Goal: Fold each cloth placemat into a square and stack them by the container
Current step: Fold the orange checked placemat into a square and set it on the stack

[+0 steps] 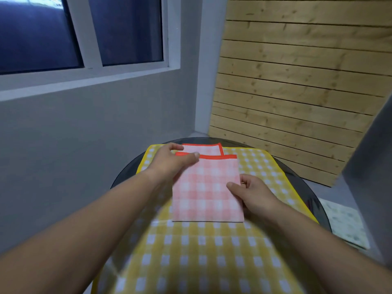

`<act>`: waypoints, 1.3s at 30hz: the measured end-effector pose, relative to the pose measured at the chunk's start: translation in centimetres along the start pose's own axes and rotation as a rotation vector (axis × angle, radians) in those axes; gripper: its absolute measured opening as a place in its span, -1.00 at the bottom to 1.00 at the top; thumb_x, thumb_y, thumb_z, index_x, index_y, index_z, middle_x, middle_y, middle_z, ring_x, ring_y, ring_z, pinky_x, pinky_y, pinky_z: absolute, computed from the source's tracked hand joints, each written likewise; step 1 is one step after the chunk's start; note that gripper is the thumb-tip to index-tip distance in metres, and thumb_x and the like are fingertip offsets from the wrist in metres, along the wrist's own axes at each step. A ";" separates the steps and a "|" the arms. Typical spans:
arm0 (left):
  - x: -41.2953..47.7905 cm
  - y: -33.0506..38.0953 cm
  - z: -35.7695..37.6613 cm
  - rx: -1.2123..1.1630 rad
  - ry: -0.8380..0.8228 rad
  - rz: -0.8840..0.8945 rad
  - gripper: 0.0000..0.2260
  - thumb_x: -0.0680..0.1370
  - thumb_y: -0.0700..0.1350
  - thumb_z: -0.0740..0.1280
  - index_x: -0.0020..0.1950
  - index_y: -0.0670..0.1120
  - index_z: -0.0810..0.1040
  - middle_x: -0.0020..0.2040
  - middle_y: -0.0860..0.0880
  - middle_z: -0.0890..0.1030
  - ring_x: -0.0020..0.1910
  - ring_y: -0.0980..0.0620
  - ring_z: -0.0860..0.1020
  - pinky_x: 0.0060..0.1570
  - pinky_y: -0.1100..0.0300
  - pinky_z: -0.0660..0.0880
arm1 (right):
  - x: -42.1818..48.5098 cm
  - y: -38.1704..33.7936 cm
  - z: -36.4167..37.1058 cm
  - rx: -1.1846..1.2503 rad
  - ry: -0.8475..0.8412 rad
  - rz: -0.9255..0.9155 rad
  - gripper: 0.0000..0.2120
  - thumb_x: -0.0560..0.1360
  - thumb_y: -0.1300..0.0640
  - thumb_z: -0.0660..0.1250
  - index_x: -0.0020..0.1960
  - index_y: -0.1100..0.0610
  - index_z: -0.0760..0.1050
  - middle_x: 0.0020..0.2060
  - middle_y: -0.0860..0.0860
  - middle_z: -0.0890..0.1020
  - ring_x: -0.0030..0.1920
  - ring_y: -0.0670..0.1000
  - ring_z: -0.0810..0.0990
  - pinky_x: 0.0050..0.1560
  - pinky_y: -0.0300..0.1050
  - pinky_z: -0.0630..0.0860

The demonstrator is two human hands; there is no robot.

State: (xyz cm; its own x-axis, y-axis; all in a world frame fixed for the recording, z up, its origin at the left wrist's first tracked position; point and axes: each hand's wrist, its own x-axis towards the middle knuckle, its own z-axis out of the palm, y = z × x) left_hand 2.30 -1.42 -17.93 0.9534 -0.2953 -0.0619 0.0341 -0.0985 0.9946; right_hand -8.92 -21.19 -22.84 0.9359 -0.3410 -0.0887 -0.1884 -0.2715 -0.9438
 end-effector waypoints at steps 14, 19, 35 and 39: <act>-0.8 -5.6 -1.5 0.617 -0.110 -0.107 -0.42 0.48 -0.05 0.50 0.41 -0.05 0.30 -0.21 0.03 0.56 -0.25 0.11 0.54 -0.28 0.24 0.41 | 0.8 2.0 1.3 -0.189 0.208 0.010 -0.63 0.53 0.21 0.30 0.31 0.04 0.39 -0.33 -0.05 0.51 -0.31 -0.08 0.54 -0.29 -0.22 0.40; -1.0 -6.3 -1.2 0.787 -0.125 0.020 -0.46 0.55 -0.06 0.40 0.51 0.11 0.32 0.12 -0.04 0.59 0.06 -0.07 0.57 0.09 0.15 0.49 | 0.2 2.2 1.4 -0.342 0.198 -0.060 -0.71 0.54 0.24 0.30 0.23 0.05 0.52 -0.27 -0.14 0.46 -0.31 -0.15 0.48 -0.35 -0.43 0.36; -1.1 -7.4 0.6 1.317 -0.354 0.336 -0.42 0.68 0.11 -0.07 0.64 -0.11 -0.11 0.65 -0.05 -0.13 0.61 0.05 -0.20 0.57 0.05 -0.24 | -0.3 2.4 2.4 -0.938 0.168 -0.123 -0.64 0.60 -0.12 0.15 0.33 -0.03 0.46 0.35 0.01 0.33 0.39 0.05 0.24 0.34 -0.01 0.19; -0.4 -7.9 0.5 1.357 -0.384 0.275 -0.39 0.67 0.15 -0.09 0.63 -0.11 -0.17 0.64 -0.05 -0.19 0.60 0.04 -0.25 0.56 0.04 -0.27 | 0.7 1.4 2.7 -1.052 0.042 -0.279 -0.51 0.63 -0.14 0.00 0.51 0.01 0.20 0.60 0.03 -0.04 0.59 0.07 -0.13 0.54 0.04 -0.10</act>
State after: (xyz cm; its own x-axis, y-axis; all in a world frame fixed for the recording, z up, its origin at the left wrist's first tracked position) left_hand 1.53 -0.99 -25.79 0.7370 -0.6651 -0.1203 -0.6498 -0.7462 0.1449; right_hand -7.72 -19.34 -25.08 0.9780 -0.1730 0.1165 -0.1502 -0.9717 -0.1824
